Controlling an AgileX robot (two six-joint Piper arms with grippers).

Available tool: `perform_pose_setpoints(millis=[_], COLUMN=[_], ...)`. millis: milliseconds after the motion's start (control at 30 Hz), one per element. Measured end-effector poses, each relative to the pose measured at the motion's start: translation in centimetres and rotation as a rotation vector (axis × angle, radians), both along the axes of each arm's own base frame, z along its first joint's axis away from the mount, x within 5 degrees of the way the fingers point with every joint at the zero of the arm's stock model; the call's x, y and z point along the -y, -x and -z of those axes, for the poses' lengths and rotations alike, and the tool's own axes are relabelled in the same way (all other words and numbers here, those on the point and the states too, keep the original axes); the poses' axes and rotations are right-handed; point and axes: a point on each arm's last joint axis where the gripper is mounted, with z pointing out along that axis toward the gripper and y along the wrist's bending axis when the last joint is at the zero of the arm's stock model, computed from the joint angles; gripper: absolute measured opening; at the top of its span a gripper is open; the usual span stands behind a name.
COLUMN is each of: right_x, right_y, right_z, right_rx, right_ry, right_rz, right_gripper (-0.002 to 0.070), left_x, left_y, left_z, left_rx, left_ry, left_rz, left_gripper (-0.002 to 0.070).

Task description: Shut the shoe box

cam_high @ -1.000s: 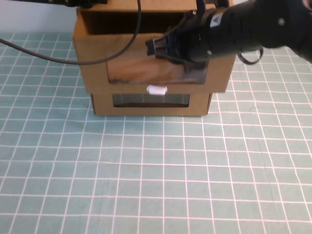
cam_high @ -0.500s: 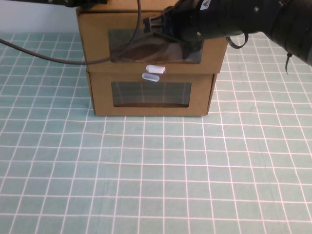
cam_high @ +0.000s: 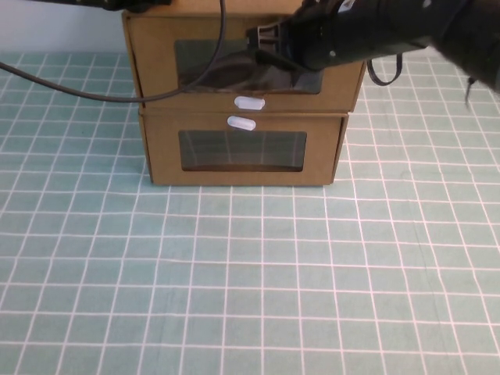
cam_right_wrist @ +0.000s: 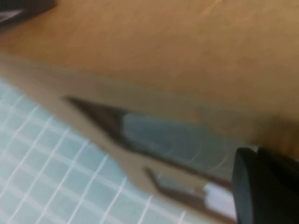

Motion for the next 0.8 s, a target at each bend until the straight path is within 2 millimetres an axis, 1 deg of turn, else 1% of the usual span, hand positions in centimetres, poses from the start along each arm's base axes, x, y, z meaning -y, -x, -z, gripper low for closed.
perform_pose_setpoints(millis=[67,133,267,367,467,533,567,633,667,733,800], right_x=[0.3,0.7,1.9,3.3,5.0,6.3,6.9,8.6,9.5,11.3,12.8], right_y=[0.9,2.2,5.1,7.8,11.1,14.0,15.2,18.5,20.1,23.3,26.0], right_z=[-1.2,-2.8,-5.8,-8.2,-9.8,-10.2,-9.9,-9.4,-9.5,-8.4,-7.2], right_rx=[-0.005,-0.003,0.006,0.025,0.049,0.056,0.047,0.039,0.05,0.056,0.06], right_ry=[-0.004,0.001,0.045,0.088,0.142,0.164,0.172,0.167,0.156,0.135,0.112], right_rz=[-0.029,-0.061,-0.109,-0.123,-0.096,-0.082,-0.078,-0.071,-0.063,-0.041,-0.024], right_gripper=[-0.0011,-0.0011,-0.0011,-0.0011,-0.0011,-0.0011,-0.0011,-0.0011,-0.0011,-0.0011,-0.0011], left_x=[-0.1,-0.3,-0.7,-1.4,-2.2,-2.9,-3.3,-4.1,-4.4,-5.3,-6.1], left_y=[0.5,1.3,3.3,5.3,8.0,10.5,11.9,15.1,16.4,19.9,22.9], left_z=[-0.5,-1.1,-3.1,-5.0,-6.8,-7.8,-8.1,-8.3,-8.2,-7.6,-6.5], left_rx=[-0.002,0.0,0.02,0.054,0.109,0.154,0.177,0.222,0.239,0.281,0.315], left_ry=[-0.009,-0.038,-0.08,-0.108,-0.119,-0.113,-0.105,-0.09,-0.083,-0.066,-0.051], left_rz=[0.006,0.017,0.031,0.005,-0.041,-0.075,-0.094,-0.132,-0.147,-0.186,-0.221], left_gripper=[-0.0005,-0.0005,-0.0005,-0.0005,-0.0005,-0.0005,-0.0005,-0.0005,-0.0005,-0.0005,-0.0005])
